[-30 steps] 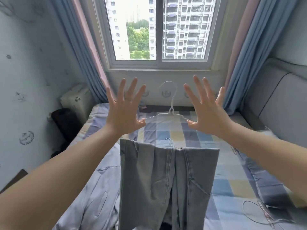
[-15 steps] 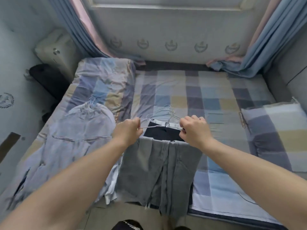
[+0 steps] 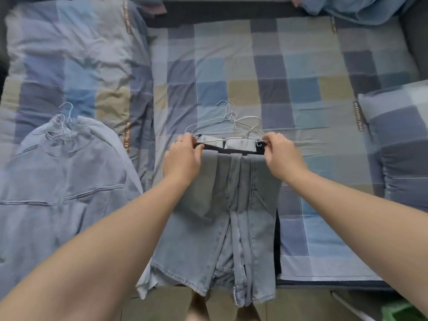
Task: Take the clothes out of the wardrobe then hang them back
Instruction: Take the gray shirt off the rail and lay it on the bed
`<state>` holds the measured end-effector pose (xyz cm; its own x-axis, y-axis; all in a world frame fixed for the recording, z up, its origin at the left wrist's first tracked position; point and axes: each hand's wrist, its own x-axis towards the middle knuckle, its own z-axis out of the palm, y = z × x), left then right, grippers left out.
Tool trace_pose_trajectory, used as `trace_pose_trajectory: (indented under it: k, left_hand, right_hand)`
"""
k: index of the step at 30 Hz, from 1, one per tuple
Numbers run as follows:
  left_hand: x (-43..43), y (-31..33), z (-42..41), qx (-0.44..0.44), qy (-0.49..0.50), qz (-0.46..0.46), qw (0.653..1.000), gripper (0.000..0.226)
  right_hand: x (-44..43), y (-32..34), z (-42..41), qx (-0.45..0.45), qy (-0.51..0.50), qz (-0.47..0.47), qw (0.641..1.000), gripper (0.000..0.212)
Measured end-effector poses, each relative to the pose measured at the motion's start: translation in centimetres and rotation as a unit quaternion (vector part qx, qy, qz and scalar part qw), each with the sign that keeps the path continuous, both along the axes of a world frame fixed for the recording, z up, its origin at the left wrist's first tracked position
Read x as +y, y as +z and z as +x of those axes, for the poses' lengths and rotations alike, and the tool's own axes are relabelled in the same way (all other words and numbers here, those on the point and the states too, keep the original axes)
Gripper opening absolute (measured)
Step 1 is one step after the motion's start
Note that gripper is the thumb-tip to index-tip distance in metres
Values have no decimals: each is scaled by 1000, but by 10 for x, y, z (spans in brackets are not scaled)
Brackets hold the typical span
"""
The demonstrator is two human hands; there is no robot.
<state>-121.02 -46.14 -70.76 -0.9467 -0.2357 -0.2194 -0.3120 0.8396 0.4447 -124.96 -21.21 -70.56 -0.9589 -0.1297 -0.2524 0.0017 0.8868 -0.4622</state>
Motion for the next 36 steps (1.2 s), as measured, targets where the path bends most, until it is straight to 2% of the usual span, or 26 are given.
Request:
trace_pose_trajectory:
  k: [3,5,8,12,24,36]
  left_hand:
    - [7,-44,-13,-68,8,19,997,71]
    - [17,-67,-5,-101,-13,3,995,82]
    - [30,-84,28,-142,-57,-21,988,83]
    - [38,-69,66,-150,-89,-38,984,82]
    - [51,74,96,-58,-136,-65,987,84]
    - [41,151,110,-29,-267,-7,963,80]
  right_hand:
    - [-11,-40,-4,-96,15,-17,995,87]
    - [-18,-56,9,-104,4,5,995,99]
    - [-19,-64,43,-126,-12,23,992,97]
    - [-6,-44,79,-142,-29,27,989,95]
    - [29,100,120,-92,-32,66,993,85]
    - [10,180,207,-63,-216,75,972,82]
